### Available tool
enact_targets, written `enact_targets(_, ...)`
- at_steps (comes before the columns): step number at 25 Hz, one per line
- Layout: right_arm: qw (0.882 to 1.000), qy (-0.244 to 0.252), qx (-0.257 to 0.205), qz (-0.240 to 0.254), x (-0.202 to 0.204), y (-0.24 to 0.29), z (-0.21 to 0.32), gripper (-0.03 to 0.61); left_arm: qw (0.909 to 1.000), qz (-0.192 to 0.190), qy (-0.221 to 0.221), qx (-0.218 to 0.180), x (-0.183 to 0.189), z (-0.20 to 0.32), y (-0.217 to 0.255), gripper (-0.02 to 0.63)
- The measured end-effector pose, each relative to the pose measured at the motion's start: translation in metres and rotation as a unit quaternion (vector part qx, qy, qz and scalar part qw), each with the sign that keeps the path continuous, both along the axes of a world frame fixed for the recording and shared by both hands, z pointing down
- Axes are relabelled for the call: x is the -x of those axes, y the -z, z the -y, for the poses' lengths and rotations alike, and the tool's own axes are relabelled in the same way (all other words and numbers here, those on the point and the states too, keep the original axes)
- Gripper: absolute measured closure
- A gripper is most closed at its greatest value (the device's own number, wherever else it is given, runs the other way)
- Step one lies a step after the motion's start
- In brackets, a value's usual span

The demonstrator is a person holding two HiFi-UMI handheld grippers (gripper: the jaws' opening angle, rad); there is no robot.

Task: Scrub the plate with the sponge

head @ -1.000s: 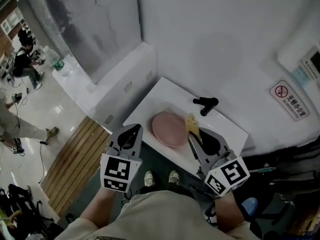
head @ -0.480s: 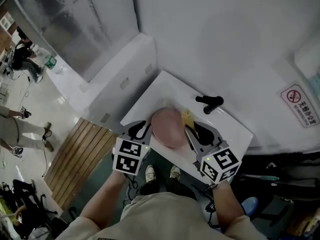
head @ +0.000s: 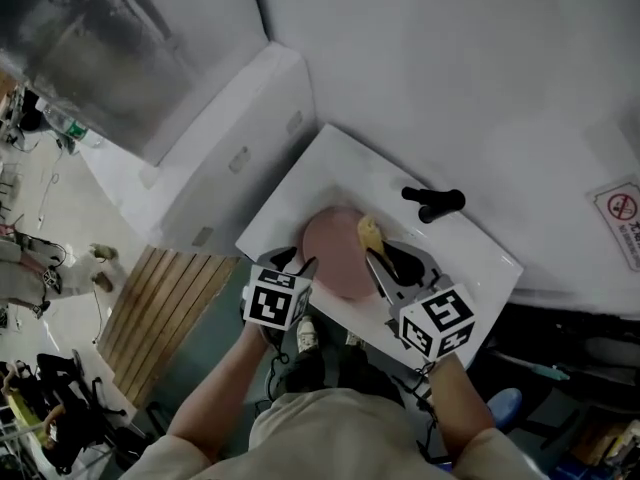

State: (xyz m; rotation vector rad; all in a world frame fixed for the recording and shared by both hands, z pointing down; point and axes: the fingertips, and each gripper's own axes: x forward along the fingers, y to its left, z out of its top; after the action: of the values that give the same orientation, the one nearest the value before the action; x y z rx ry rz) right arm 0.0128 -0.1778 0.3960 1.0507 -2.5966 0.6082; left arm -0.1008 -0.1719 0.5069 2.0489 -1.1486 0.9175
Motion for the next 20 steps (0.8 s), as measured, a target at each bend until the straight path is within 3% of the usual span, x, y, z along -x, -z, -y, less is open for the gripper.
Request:
enact_targets(8, 0.999, 0.005, 0.045, -0.012, 0.003, -0.047, 0.015, 0.5, 0.9946, -0.029, 0.038, 0.092, 0.003, 0.007, -0.069, 0.436)
enact_targets(12, 0.998, 0.003, 0.062, -0.011, 0.002, -0.068, 0.02, 0.5, 0.9875, -0.052, 0.056, 0.138, 0.004, 0.004, -0.095, 0.436)
enact_targets(16, 0.997, 0.002, 0.08, -0.01, 0.003, -0.088, 0.021, 0.5, 0.982, -0.051, 0.067, 0.169, 0.004, 0.003, -0.111, 0.437)
enact_targets(20, 0.996, 0.006, 0.094, -0.005, 0.009, -0.102, 0.018, 0.5, 0.9755, -0.05, 0.091, 0.194, 0.008, 0.003, -0.122, 0.488)
